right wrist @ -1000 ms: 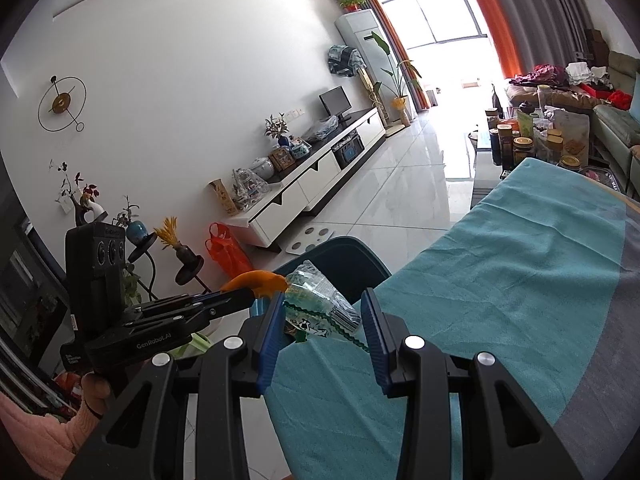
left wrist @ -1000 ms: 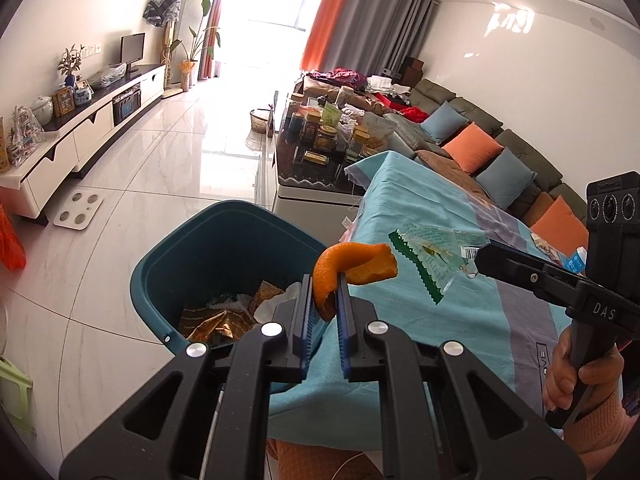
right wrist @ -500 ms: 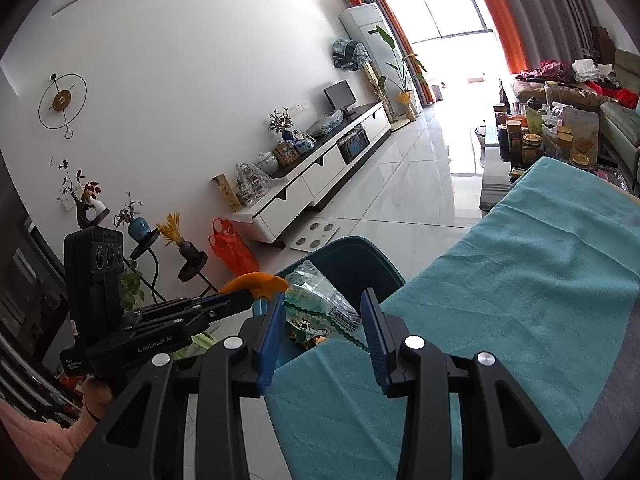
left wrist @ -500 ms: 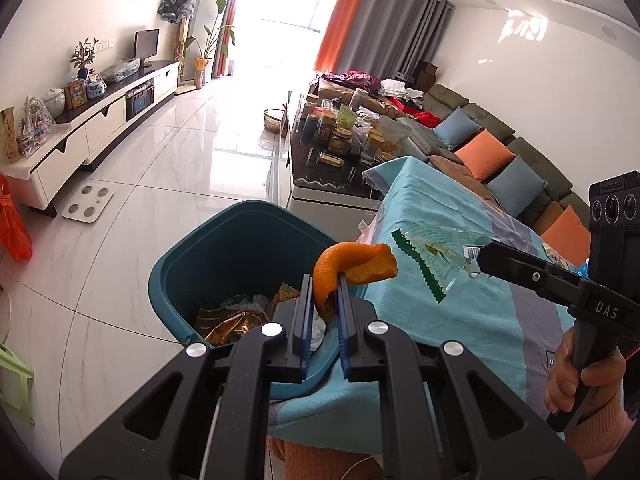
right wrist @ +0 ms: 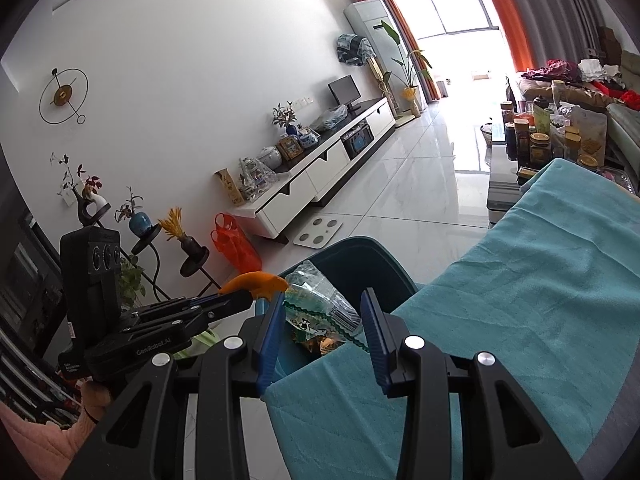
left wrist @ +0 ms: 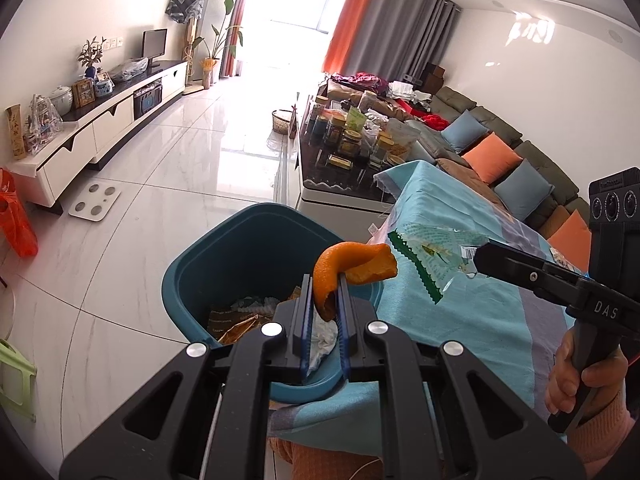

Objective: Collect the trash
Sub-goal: 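Lower both held items into the teal bin opening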

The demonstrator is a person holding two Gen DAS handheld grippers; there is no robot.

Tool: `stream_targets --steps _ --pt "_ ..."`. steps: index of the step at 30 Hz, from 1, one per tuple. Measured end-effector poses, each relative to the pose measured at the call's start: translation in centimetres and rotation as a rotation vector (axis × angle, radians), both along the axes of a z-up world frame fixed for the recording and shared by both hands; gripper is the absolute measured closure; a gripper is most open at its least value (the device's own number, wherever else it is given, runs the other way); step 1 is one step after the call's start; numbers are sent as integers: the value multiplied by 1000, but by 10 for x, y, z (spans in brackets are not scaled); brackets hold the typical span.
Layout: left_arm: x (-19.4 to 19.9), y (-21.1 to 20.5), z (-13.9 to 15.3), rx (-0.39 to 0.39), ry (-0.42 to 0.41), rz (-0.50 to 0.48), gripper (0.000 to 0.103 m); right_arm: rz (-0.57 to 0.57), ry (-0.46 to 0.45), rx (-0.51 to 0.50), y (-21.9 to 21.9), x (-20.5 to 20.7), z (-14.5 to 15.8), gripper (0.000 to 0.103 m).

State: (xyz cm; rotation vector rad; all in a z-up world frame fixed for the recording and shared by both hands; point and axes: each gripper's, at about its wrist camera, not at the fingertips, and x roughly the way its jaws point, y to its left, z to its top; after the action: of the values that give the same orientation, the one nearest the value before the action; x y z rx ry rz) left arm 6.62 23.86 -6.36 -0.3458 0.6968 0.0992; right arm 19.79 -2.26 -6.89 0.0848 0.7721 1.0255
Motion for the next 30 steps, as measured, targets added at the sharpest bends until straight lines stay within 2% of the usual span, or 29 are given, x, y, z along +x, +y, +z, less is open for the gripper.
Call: stream_targets --steps 30 --pt "11 16 -15 -7 35 53 92 16 36 -31 24 12 -11 66"
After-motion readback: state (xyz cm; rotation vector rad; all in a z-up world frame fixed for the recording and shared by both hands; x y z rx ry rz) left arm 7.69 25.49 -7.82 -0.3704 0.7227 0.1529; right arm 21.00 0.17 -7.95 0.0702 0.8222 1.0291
